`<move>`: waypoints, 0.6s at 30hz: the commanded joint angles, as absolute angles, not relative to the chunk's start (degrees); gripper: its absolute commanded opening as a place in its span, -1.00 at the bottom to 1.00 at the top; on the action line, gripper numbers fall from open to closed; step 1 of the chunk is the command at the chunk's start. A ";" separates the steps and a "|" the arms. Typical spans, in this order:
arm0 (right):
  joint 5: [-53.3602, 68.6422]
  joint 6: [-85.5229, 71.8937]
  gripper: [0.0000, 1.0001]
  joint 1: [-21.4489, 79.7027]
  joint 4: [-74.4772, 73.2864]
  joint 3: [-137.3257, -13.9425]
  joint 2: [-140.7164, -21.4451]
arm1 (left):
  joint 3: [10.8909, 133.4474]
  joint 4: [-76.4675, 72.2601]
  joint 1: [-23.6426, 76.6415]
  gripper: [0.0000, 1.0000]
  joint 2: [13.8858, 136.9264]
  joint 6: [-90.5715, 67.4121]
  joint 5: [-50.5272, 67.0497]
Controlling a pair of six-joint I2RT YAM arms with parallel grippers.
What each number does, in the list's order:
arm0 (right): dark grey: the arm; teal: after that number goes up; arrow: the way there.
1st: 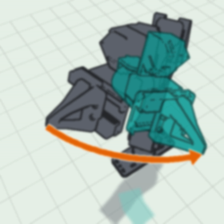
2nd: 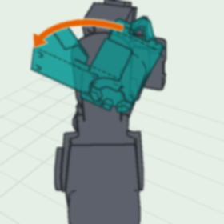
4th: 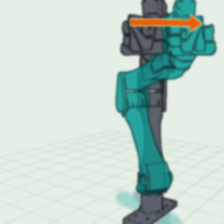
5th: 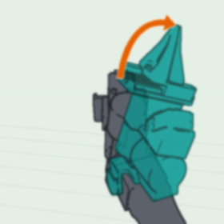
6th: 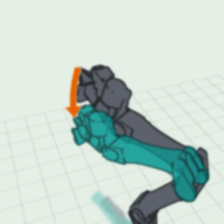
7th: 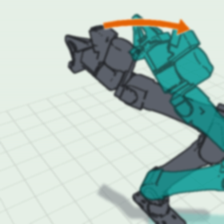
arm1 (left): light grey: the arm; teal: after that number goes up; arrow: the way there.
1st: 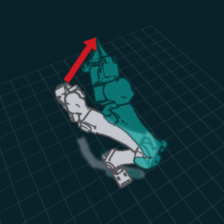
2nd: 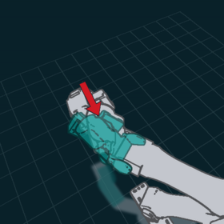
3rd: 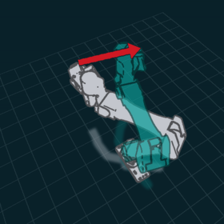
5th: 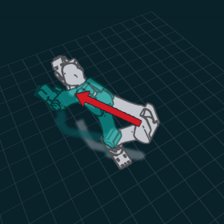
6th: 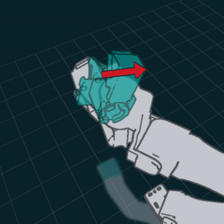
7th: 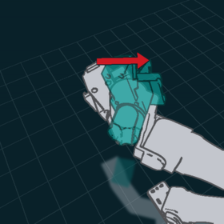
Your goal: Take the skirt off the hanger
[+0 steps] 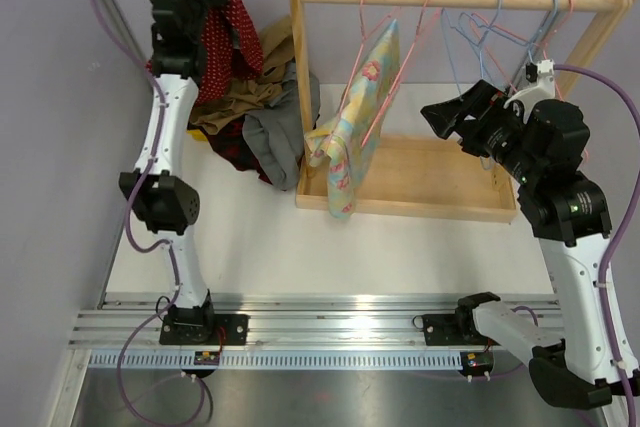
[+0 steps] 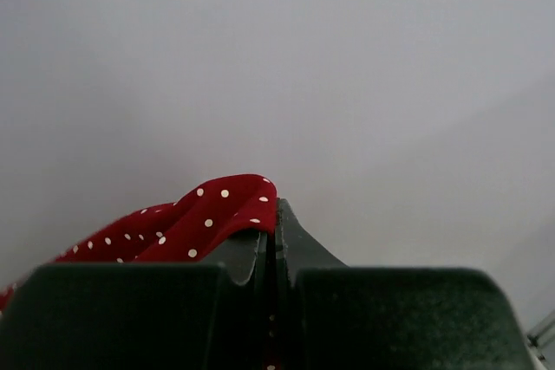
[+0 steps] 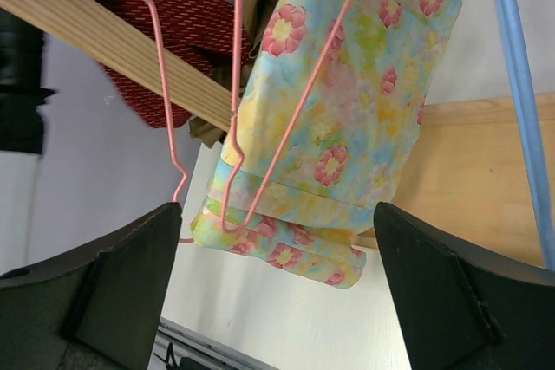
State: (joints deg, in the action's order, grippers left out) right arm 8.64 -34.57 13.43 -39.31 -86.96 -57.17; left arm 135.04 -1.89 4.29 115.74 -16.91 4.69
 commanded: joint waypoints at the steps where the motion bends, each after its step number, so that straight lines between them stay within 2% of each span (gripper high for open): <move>1: 10.90 -32.96 0.99 13.18 -38.40 -87.45 -55.20 | 134.20 -9.44 5.45 -1.00 121.60 -21.07 1.95; 2: 11.16 -32.52 0.99 13.27 -38.93 -87.80 -55.02 | 133.69 -8.45 5.45 -0.97 123.03 -21.88 1.76; 3: 11.60 -32.35 0.99 13.18 -39.11 -88.76 -54.58 | 132.46 -7.74 5.54 -0.83 124.18 -23.02 1.58; 4: 11.95 -32.26 0.99 13.18 -39.37 -89.29 -54.49 | 131.15 -5.47 5.62 -0.48 125.93 -25.81 1.67; 5: 12.30 -31.91 0.99 13.18 -39.72 -90.69 -54.41 | 129.04 -4.06 5.45 0.75 126.47 -27.06 2.19; 6: 13.17 -31.82 0.99 13.18 -39.99 -91.49 -54.40 | 128.07 -2.48 5.45 0.98 127.00 -28.81 2.20; 10: 18.09 -30.50 0.99 13.27 -40.17 -95.71 -54.67 | 120.43 2.46 5.45 0.98 122.27 -29.18 1.76; 16: 23.73 -29.09 0.99 13.18 -40.78 -103.78 -58.18 | 106.28 10.18 5.19 0.98 98.21 -26.37 -10.62; 18: 25.31 -29.35 0.99 13.18 -41.75 -107.22 -60.02 | 100.76 10.02 5.19 0.98 86.52 -23.92 -14.49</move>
